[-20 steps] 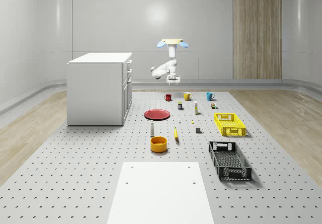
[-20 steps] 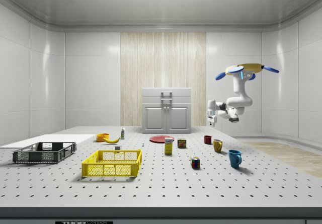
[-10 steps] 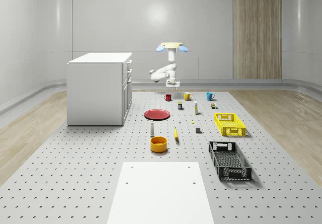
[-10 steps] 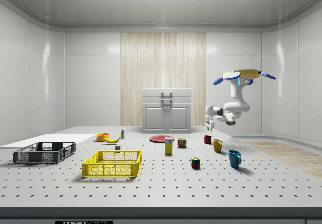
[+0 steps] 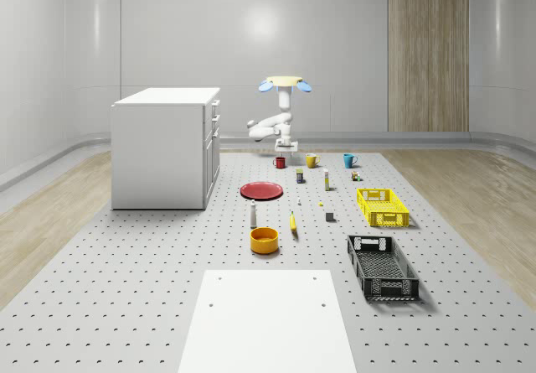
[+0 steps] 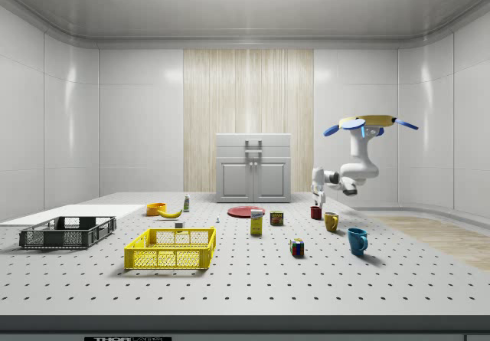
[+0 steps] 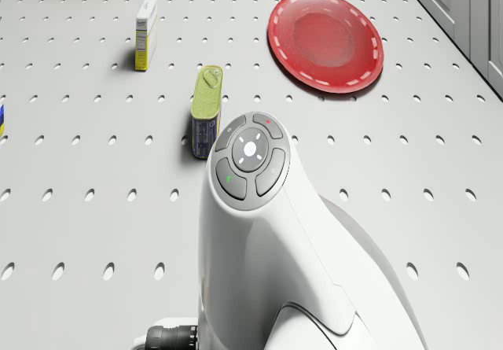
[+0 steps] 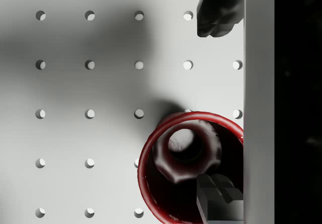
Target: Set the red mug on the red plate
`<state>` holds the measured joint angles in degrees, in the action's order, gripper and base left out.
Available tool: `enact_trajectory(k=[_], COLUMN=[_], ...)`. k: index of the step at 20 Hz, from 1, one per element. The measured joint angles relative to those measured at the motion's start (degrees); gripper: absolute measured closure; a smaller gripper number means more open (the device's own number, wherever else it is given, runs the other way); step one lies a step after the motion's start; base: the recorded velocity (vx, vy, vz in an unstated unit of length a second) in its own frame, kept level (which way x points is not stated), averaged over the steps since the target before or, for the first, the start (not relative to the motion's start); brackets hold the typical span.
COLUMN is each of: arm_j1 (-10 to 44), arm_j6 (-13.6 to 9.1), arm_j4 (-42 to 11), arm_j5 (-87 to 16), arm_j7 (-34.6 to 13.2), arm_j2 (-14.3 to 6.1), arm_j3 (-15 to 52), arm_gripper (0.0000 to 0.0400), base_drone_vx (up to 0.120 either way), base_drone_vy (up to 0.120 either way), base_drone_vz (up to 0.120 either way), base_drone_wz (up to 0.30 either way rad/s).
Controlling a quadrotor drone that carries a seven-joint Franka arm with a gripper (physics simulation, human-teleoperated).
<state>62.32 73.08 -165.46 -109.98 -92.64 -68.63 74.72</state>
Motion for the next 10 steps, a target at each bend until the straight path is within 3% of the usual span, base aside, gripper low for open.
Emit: enact_trajectory(k=[3, 10], arm_j1=[0.2, -1.4], arm_j6=[0.9, 4.2], arm_j4=[0.1, 0.6], arm_j5=[0.1, -1.1], arm_j7=[-0.2, 1.6], arm_j2=[-0.9, -3.6], arm_j3=[-0.2, -2.0], arm_gripper=[0.0000, 0.0000], base_drone_vx=[0.000, 0.000], base_drone_vy=[0.000, 0.000], base_drone_vz=[-0.093, 0.000], base_drone_wz=[0.000, 0.000])
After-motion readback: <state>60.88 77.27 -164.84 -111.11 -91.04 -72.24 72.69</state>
